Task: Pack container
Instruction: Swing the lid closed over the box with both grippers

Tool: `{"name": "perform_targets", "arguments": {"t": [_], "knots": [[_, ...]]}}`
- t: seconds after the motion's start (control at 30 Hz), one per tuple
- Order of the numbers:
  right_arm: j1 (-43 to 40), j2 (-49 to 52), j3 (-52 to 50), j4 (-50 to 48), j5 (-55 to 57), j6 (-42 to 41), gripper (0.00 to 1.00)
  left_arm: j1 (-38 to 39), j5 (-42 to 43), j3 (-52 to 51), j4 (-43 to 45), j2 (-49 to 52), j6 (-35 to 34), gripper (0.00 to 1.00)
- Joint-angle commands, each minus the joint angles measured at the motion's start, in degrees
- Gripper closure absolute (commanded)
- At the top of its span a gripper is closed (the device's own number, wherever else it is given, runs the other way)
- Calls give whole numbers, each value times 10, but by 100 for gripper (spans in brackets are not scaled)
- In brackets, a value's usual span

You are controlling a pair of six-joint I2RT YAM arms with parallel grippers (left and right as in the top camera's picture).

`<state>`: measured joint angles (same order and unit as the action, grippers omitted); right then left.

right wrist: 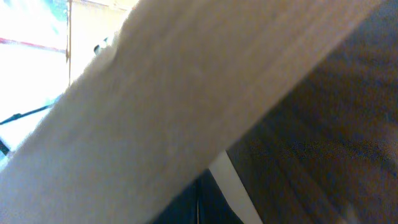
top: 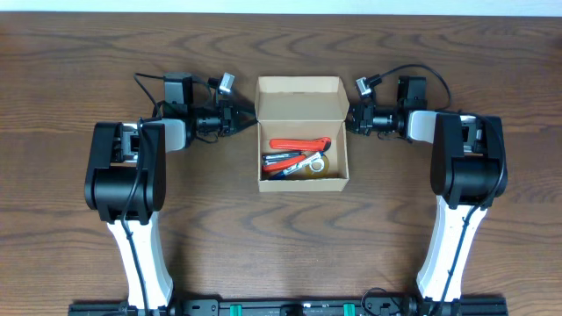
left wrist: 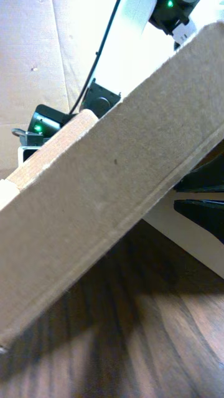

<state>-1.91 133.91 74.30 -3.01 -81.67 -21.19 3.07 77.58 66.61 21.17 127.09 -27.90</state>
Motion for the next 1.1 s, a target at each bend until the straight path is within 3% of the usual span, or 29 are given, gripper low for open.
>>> {"name": "perform_targets", "arguments": {"t": [0.0, 0.33, 0.87, 0.93, 1.07], "knots": [[5, 7, 3, -26, -26, -39, 99, 0, 14, 12, 2, 1, -5, 94], [14, -24, 3, -188, -35, -162, 98, 0, 28, 20, 3, 0, -4, 94], [23, -28, 4, -629, -71, -540, 99, 5, 29, 54, -4, -73, 0, 95], [23, -28, 4, -669, -76, -579, 98, 6, 26, 54, -25, -87, 16, 94], [23, -28, 4, -814, -76, -702, 98, 12, -24, 54, -179, -130, 134, 94]]}}
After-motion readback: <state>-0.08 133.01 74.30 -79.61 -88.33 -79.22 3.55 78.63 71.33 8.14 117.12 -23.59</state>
